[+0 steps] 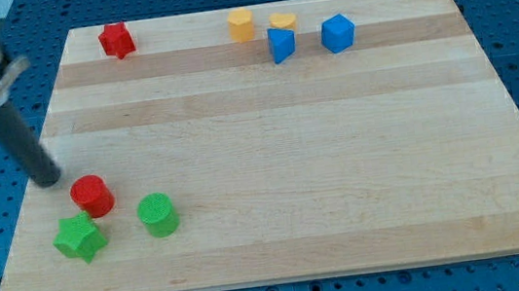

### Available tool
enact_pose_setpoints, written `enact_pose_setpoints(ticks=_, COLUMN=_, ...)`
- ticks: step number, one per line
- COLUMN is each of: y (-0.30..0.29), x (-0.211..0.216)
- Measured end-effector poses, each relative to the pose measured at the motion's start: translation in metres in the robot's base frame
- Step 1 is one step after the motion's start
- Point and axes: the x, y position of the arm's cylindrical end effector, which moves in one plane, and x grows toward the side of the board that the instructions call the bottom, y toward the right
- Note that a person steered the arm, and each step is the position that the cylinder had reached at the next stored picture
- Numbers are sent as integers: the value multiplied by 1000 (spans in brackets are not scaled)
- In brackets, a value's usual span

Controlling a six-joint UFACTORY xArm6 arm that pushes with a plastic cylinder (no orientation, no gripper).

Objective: Move green star closer to the red circle

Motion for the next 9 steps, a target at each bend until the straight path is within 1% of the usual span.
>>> enact_pose_setpoints(ticks=1, y=-17, x=31)
enact_pose_setpoints(ticks=2, y=-17, x=81)
enact_pose_setpoints(ticks=3, y=-15, x=117)
enact_pose_setpoints(ticks=6, y=12, x=118)
enact_pose_setpoints(ticks=7, y=19, x=111)
enact_pose_setpoints(ticks=9, y=60, x=103)
